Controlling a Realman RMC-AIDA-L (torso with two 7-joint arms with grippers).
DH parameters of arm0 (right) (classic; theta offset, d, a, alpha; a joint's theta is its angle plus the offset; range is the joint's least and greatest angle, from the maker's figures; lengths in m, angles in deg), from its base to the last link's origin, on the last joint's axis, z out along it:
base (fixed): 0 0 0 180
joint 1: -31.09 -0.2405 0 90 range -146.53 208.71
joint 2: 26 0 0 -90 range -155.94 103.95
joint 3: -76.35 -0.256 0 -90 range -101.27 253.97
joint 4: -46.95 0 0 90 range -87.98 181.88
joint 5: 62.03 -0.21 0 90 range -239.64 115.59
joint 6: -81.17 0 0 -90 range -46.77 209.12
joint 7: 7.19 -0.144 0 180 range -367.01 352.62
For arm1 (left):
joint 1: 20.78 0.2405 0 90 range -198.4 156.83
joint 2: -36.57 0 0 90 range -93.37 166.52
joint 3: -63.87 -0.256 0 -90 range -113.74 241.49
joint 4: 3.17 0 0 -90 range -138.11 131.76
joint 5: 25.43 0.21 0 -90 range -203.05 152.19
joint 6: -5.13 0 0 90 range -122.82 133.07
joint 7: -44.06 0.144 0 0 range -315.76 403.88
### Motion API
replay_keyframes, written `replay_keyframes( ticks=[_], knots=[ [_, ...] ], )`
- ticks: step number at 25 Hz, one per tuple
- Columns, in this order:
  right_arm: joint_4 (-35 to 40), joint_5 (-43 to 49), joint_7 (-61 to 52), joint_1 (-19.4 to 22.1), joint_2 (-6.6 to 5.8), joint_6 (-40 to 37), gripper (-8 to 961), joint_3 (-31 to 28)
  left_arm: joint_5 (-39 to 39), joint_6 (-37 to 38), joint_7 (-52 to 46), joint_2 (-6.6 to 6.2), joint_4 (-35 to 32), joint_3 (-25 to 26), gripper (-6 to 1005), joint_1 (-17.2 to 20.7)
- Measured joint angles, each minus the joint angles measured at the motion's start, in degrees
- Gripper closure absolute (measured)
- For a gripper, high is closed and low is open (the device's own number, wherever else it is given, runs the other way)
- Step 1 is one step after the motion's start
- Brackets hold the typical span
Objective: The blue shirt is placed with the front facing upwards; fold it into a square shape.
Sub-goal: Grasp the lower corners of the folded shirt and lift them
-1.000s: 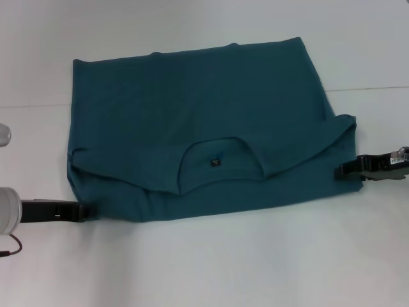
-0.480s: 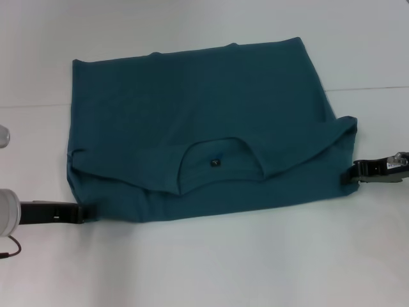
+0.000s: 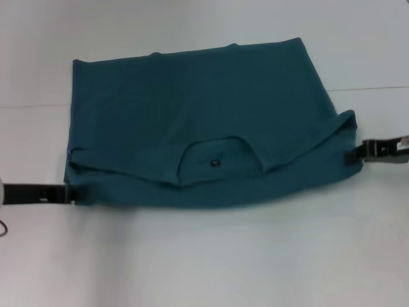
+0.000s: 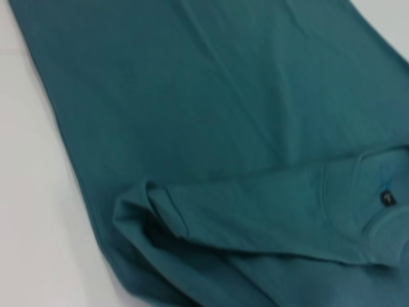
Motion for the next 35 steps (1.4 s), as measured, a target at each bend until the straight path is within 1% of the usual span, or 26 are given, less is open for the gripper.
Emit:
replay_keyframes(
  ticks=[5,6,7,11,13,17,21,23,25,28,31,33,35],
  knots=[
    [0.17,-2.28,-0.32,-0.78,-2.13,0.01,914,-0.05,0.00,2.00,-0.04,-1.76,0.19,3.10,938,-2.36],
    [0.23,-2.84,-0.55,-1.38,-2.89,0.24,914,-0.11,0.00,2.24,-0.09,-2.04,0.25,3.44,939,-2.76],
    [0.23,-2.84,-0.55,-1.38,-2.89,0.24,914,-0.11,0.00,2.42,-0.22,-2.42,0.37,3.80,939,-3.35],
    [0.48,-3.10,-0.80,-3.16,-4.14,0.42,914,-1.24,0.01,2.89,-0.61,-4.08,1.16,4.74,939,-6.07],
    [0.70,-2.97,-1.02,-3.59,-4.48,0.52,914,-1.61,0.01,3.02,-0.68,-4.68,2.35,4.92,939,-7.04],
    [1.00,-2.79,-1.43,-3.27,-4.73,1.19,914,-1.69,0.01,2.81,-0.35,-5.10,3.91,5.90,939,-7.44],
    [1.06,-2.78,-1.95,-2.80,-5.30,0.59,914,-1.71,0.00,3.79,-0.26,-5.57,3.96,6.53,939,-7.78],
    [1.11,-3.00,-1.96,-1.72,-5.04,-0.11,914,-1.71,0.00,4.41,-0.01,-5.43,3.79,6.79,939,-7.25],
    [1.12,-3.13,-1.49,-0.32,-4.33,-0.42,914,-1.72,0.00,4.94,0.98,-4.82,3.77,6.84,939,-6.15],
    [1.12,-3.14,-0.69,2.18,-3.27,-1.68,914,-1.83,-0.11,6.10,3.72,-3.28,3.49,6.87,939,-3.63],
    [1.45,-3.82,0.13,4.65,-2.77,-4.27,914,-2.80,-1.58,8.14,6.91,-1.67,2.43,6.92,939,-0.38],
    [1.94,-4.91,0.83,6.42,-2.46,-6.59,914,-3.69,-3.13,9.67,8.61,-1.03,2.09,6.97,939,1.67],
    [2.66,-5.94,1.25,7.93,-2.11,-8.68,914,-4.41,-4.94,11.31,9.92,-0.68,1.85,7.34,939,3.57]
  ],
)
